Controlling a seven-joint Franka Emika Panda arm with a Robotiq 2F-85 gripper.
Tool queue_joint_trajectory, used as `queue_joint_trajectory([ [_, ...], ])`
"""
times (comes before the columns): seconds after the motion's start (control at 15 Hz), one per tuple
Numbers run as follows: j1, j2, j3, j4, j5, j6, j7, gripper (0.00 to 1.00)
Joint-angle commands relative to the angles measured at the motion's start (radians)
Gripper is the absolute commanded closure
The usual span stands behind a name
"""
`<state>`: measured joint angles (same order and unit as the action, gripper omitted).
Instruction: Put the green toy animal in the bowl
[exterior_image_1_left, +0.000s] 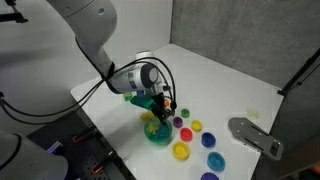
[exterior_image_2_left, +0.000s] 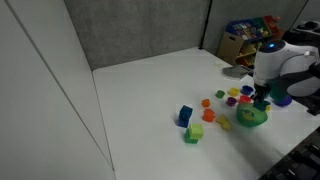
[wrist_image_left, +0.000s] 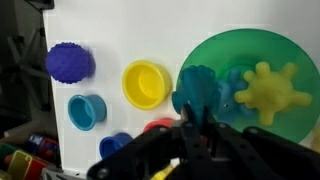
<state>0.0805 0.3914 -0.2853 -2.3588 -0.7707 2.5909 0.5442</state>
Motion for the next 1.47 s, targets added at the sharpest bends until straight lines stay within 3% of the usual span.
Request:
queue_joint_trajectory([
  [0.0,0.000,0.004,-0.019,-0.014,-0.079,0.030,0.078,0.63],
  [0.53,-0.010,-0.020,0.017,-0.021,-0.049,-0.038,0.062,0.01],
  [1.13,-0.004,-0.125,0.139,0.038,0.245,-0.352,-0.075,0.00],
  [1.4,-0.022,-0.209,0.194,0.070,0.413,-0.412,-0.159,0.00],
])
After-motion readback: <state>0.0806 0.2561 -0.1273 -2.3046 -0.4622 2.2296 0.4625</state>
